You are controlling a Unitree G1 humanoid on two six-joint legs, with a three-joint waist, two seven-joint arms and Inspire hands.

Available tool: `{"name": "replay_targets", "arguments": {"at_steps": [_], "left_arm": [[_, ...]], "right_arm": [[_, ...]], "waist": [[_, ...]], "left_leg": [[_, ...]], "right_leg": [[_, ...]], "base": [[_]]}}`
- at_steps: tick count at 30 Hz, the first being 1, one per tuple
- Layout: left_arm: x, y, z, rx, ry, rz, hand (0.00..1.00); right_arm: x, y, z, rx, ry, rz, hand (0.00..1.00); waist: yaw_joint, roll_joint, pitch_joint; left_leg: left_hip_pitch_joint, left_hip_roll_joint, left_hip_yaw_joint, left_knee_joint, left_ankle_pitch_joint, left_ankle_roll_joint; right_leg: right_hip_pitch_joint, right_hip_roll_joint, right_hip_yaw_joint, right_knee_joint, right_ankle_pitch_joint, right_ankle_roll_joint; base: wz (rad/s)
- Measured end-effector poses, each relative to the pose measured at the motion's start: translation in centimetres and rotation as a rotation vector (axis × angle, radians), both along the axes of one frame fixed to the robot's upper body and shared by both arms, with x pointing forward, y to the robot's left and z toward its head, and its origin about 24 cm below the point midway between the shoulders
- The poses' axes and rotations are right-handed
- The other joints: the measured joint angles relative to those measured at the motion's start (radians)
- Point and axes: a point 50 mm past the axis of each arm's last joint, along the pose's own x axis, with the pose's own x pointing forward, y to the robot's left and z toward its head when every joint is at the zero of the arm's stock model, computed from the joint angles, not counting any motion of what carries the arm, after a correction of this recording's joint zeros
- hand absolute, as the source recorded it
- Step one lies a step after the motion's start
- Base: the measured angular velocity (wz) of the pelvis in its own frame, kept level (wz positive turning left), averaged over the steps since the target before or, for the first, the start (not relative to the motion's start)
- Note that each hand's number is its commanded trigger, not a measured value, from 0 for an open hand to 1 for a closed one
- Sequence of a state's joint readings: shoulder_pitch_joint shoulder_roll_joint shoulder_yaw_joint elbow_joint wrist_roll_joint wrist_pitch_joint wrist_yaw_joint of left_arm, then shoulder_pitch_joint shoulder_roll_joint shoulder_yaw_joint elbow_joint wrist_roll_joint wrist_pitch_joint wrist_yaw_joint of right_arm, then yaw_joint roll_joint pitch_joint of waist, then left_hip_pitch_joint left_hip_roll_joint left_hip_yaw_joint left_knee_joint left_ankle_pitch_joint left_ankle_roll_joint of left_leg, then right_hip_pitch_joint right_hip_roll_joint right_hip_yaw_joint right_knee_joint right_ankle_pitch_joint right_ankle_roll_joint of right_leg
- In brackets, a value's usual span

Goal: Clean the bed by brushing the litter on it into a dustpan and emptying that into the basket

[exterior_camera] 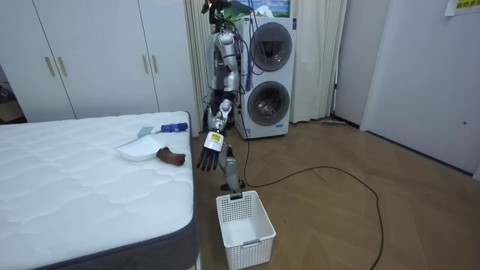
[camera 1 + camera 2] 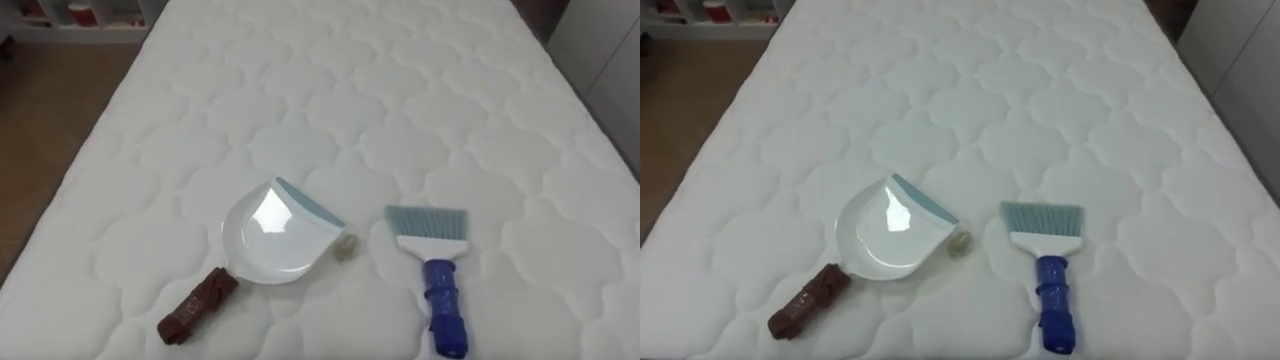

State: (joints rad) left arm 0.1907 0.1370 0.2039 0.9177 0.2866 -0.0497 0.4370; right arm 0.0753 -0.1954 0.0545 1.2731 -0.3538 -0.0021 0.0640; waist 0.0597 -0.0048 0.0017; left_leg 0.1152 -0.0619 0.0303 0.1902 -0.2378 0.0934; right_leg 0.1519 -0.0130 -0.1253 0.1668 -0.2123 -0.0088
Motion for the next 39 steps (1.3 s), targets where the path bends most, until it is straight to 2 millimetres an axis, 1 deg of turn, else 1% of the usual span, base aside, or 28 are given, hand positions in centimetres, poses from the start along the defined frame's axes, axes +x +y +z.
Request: {"name": "replay_targets", "arguments": {"at_steps": [3,6,8,13,15,18,19,22,24,28,30,32,35,37,39], "left_arm": [[1.3,0.1,0.8,0.024,-0.076,-0.016,0.0],[2.2,0.1,1.4,0.039,-0.122,-0.038,0.0],[2.5,0.1,1.6,0.046,-0.14,-0.05,0.0],[4.6,0.0,3.1,0.071,-0.242,-0.076,0.0],[5.3,-0.2,3.5,0.076,-0.271,-0.098,0.0],[5.6,-0.4,3.6,0.073,-0.279,-0.111,0.0],[5.6,-0.4,3.6,0.073,-0.279,-0.112,0.0],[5.7,-0.6,3.6,0.07,-0.281,-0.121,0.0],[6.4,-1.1,3.7,0.064,-0.292,-0.147,0.0],[7.5,-1.4,4.0,0.066,-0.313,-0.181,0.0],[8.0,-1.3,4.2,0.07,-0.323,-0.189,0.0],[8.4,-1.3,4.4,0.072,-0.335,-0.192,0.0],[9.1,-1.4,4.7,0.073,-0.35,-0.2,0.0],[9.7,-1.9,4.8,0.068,-0.352,-0.239,0.0],[9.9,-2.3,4.6,0.055,-0.344,-0.264,0.0]], "right_arm": [[0.8,0.1,0.1,0.009,-0.037,0.003,0.0],[1.0,-0.1,0.2,0.014,-0.052,-0.006,0.0],[1.1,-0.2,0.2,0.015,-0.056,-0.007,0.0],[1.3,-0.2,0.3,0.016,-0.063,-0.002,0.0],[0.9,-0.4,0.3,0.015,-0.058,-0.001,0.0],[0.2,-0.4,0.3,0.014,-0.038,-0.003,0.0],[-0.1,-0.4,0.2,0.016,-0.028,-0.006,0.0],[-0.2,-0.4,0.2,0.019,-0.019,-0.009,0.0],[-0.2,-0.5,0.2,0.018,-0.019,-0.009,0.0],[-0.1,-0.6,0.3,0.014,-0.023,-0.011,0.0],[0.0,-0.6,0.3,0.011,-0.025,-0.01,0.0],[0.0,-0.7,0.3,0.009,-0.025,-0.01,0.0],[0.5,-0.8,0.4,0.0,-0.037,-0.005,0.0],[1.0,-0.9,0.4,-0.01,-0.049,-0.005,0.0],[1.2,-0.9,0.5,-0.014,-0.05,-0.004,0.0]], "waist": [[0.007,0.001,-0.0026],[0.009,0.0,-0.0037],[0.012,0.001,-0.0029],[0.001,0.004,-0.0032],[-0.004,0.004,-0.0046],[-0.012,0.004,-0.0043],[-0.022,0.003,-0.0041],[-0.03,0.005,-0.0042],[-0.036,0.008,-0.006],[-0.051,0.02,-0.003],[-0.053,0.027,-0.0019],[-0.055,0.031,-0.004],[-0.055,0.034,-0.0006],[-0.06,0.03,0.0089],[-0.063,0.027,0.011]], "left_leg": [[0.001,0.0,0.007,0.001,0.002,0.001],[0.001,-0.002,0.01,0.0,0.002,0.001],[0.0,-0.002,0.011,0.001,0.002,0.001],[-0.005,-0.001,0.009,0.0,0.002,0.001],[-0.013,-0.002,0.009,0.001,0.002,0.001],[-0.018,-0.002,0.006,0.002,0.002,0.001],[-0.018,-0.003,0.002,0.003,0.002,0.001],[-0.028,-0.003,0.001,0.01,0.002,0.001],[-0.051,-0.003,0.0,0.018,0.002,0.001],[-0.069,-0.003,-0.004,0.031,0.002,0.0],[-0.075,-0.003,-0.003,0.031,0.002,0.0],[-0.088,-0.002,0.001,0.031,0.002,0.0],[-0.123,0.0,0.006,0.036,0.01,0.001],[-0.144,-0.001,0.006,0.045,0.011,0.001],[-0.157,-0.001,0.004,0.048,0.011,0.001]], "right_leg": [[0.001,-0.002,-0.005,-0.001,0.0,0.0],[0.007,-0.004,-0.005,-0.016,0.0,0.0],[0.007,-0.003,-0.005,-0.016,0.0,0.0],[0.005,-0.003,-0.005,-0.017,0.0,0.0],[0.006,-0.003,-0.007,-0.016,0.0,0.0],[0.003,-0.004,-0.012,-0.017,0.0,0.0],[0.003,-0.004,-0.014,-0.016,0.0,0.0],[-0.011,-0.004,-0.014,-0.016,0.0,0.0],[-0.028,-0.004,-0.015,-0.015,0.001,-0.001],[-0.043,-0.004,-0.015,-0.014,0.002,-0.003],[-0.049,-0.004,-0.015,-0.012,0.002,-0.003],[-0.067,-0.004,-0.016,-0.006,0.002,-0.003],[-0.107,-0.006,-0.015,0.023,0.002,-0.003],[-0.124,-0.007,-0.018,0.023,0.002,-0.003],[-0.134,-0.007,-0.021,0.023,0.002,-0.003]], "base": [[-0.05],[-0.03],[0.0],[0.0],[0.0],[0.03],[0.07],[0.02],[0.0],[0.02],[-0.02],[-0.05],[-0.03],[0.0],[0.05]]}}
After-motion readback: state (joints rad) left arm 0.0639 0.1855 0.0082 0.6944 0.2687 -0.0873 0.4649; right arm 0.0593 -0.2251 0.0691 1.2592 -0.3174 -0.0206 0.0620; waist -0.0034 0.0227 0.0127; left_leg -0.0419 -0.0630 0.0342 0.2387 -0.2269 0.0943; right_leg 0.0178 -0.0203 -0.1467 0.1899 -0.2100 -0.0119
